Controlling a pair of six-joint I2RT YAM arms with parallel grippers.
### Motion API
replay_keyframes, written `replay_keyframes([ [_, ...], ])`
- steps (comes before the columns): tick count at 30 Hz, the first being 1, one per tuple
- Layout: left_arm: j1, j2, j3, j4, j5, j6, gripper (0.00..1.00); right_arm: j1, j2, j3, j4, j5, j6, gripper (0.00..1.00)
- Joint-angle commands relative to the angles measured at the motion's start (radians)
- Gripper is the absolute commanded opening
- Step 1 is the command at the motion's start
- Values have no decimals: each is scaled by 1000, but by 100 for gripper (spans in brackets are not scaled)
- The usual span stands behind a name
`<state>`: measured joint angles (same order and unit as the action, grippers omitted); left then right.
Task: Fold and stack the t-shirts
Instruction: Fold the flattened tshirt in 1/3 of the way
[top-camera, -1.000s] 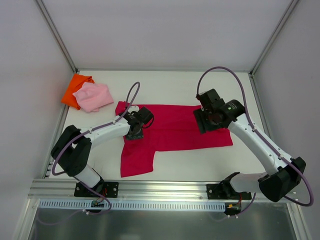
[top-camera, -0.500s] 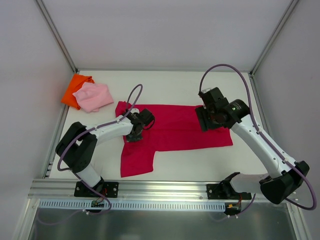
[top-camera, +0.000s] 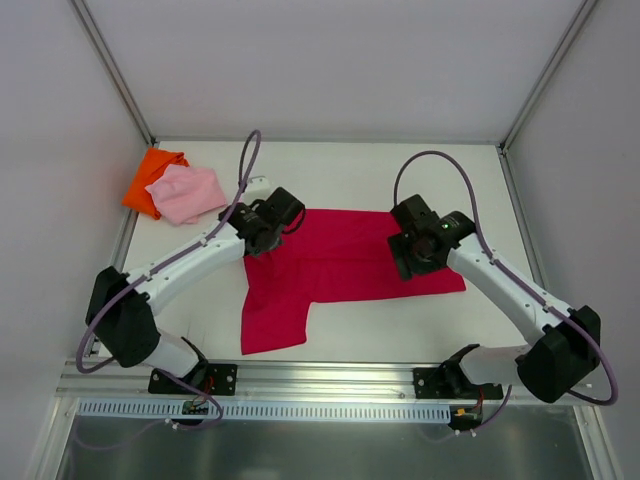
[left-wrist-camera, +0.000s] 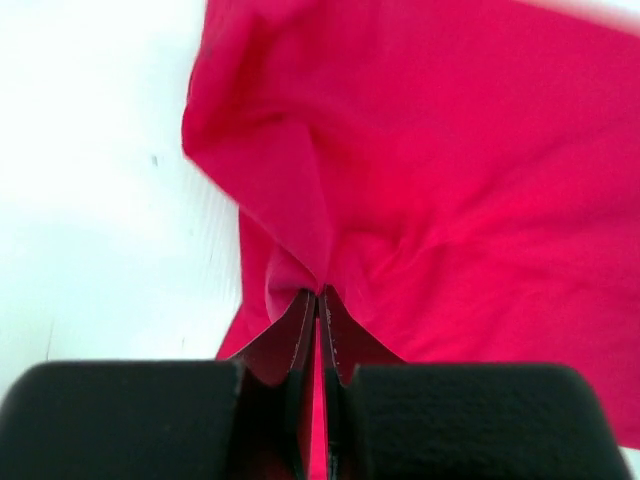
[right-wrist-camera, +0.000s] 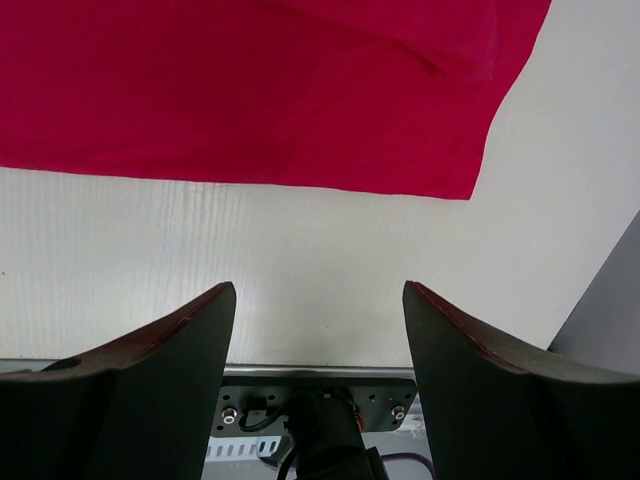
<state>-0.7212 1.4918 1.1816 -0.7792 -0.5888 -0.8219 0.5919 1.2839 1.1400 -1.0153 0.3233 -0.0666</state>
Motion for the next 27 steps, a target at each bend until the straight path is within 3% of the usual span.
replay_keyframes([
  [1,-9,-67,119,-67,-126,24,0,-14,26,6,102,17,22,73],
  [9,0,-162,217,-104,-216,56,0,-90,92,23,153,20,21,75],
  [17,14,-180,204,-124,-226,44,0,-135,150,52,61,83,126,76],
  [21,16,-180,205,-123,-220,52,0,-193,172,-25,217,-42,159,76],
  [27,16,-183,197,-124,-201,53,0,-320,353,46,290,-90,180,75],
])
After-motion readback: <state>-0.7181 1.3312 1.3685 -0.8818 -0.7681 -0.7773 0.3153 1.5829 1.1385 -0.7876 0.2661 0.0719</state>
